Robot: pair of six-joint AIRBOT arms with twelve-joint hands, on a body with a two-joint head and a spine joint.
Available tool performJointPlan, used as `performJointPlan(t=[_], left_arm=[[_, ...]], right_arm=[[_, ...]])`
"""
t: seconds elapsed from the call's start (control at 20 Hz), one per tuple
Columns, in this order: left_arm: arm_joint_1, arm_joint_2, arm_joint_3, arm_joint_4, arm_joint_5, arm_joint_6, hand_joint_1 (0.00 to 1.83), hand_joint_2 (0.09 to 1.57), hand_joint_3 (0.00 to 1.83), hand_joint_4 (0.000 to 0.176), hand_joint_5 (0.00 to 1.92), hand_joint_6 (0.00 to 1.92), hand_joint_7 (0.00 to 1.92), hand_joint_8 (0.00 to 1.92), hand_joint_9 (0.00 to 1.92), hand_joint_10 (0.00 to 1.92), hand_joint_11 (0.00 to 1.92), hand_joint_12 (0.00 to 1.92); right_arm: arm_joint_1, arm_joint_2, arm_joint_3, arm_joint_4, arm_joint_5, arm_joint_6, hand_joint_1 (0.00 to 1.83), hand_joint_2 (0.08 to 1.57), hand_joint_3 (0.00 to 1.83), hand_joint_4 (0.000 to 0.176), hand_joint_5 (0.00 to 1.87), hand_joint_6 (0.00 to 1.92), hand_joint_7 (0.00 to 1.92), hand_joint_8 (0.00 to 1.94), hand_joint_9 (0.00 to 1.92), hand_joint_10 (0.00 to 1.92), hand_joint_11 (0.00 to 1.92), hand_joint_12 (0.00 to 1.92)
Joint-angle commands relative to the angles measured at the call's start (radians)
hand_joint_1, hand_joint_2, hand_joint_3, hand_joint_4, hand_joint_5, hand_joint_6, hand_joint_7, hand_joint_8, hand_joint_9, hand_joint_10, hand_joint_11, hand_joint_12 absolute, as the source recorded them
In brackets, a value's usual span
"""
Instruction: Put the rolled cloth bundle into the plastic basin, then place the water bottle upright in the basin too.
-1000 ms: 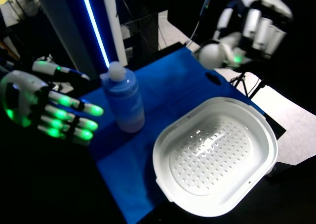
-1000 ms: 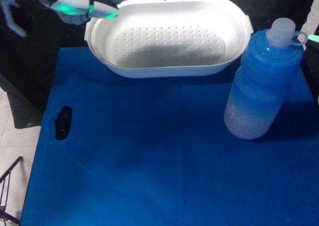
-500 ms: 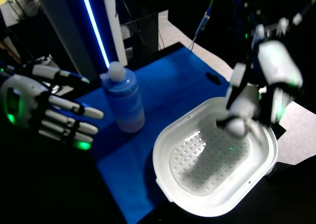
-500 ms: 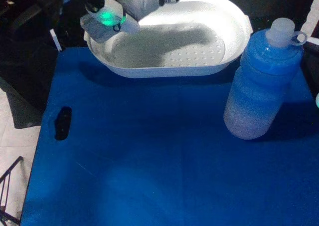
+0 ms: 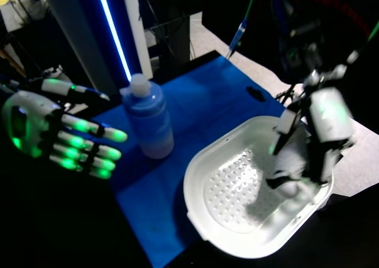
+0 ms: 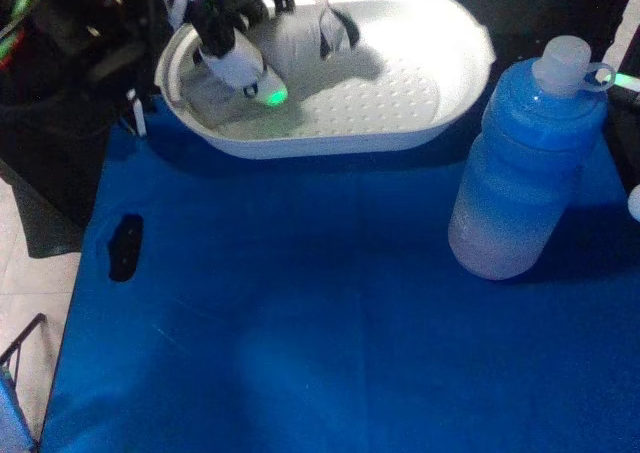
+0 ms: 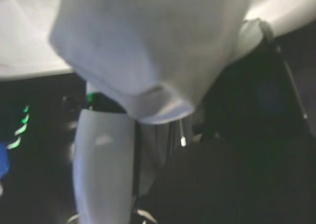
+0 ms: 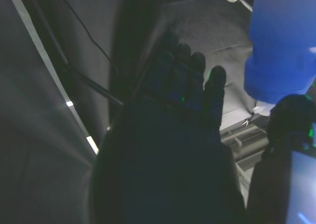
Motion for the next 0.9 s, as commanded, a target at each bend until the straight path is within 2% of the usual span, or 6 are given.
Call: performJointPlan(t=[0.0,0.15,0.2,0.3,0.4,0.85], left_arm=[[-0.02,0.008,0.017,-0.017,-0.108,-0.009,1.14,1.21,0.0,0.148,0.74,1.92,0.87,1.92,1.0,1.92,1.13,1.92],[-0.021,0.007,0.018,-0.017,-0.106,-0.009,0.99,1.16,0.0,0.08,0.67,1.65,0.72,1.8,0.85,1.92,0.97,1.92],[-0.021,0.007,0.018,-0.016,-0.106,-0.009,0.93,1.2,0.0,0.172,0.78,1.32,0.55,1.71,0.7,1.92,0.86,1.92],[-0.022,0.007,0.017,-0.013,-0.111,-0.009,0.92,1.21,0.0,0.176,0.77,1.29,0.45,1.58,0.57,1.88,0.72,1.92],[-0.027,0.01,0.011,-0.003,-0.116,-0.009,0.65,0.97,0.0,0.1,0.56,0.04,0.51,0.47,0.39,0.79,0.16,1.35],[-0.044,0.18,-0.195,-0.002,-0.278,-0.008,0.36,0.89,0.0,0.176,0.0,0.0,0.0,0.0,0.0,0.0,0.03,0.09]], right_arm=[[0.018,0.002,0.007,-0.001,0.129,0.013,0.42,1.32,0.0,0.102,0.23,0.0,0.25,0.01,0.22,0.0,0.26,0.01],[0.02,-0.002,0.009,-0.002,0.129,0.014,0.41,1.32,0.0,0.098,0.24,0.0,0.26,0.01,0.24,0.01,0.28,0.02],[0.02,-0.003,0.009,-0.003,0.129,0.015,0.41,1.31,0.0,0.103,0.24,0.0,0.26,0.0,0.25,0.01,0.29,0.02],[0.02,-0.004,0.009,-0.003,0.129,0.015,0.41,1.31,0.0,0.105,0.24,0.0,0.26,0.0,0.25,0.01,0.3,0.02],[0.02,-0.006,0.009,-0.003,0.129,0.015,0.42,1.31,0.0,0.102,0.24,0.0,0.27,0.0,0.26,0.01,0.31,0.02],[0.019,0.004,-0.001,-0.002,0.129,0.036,0.43,1.31,0.0,0.091,0.23,0.0,0.26,0.0,0.24,0.0,0.27,0.0]])
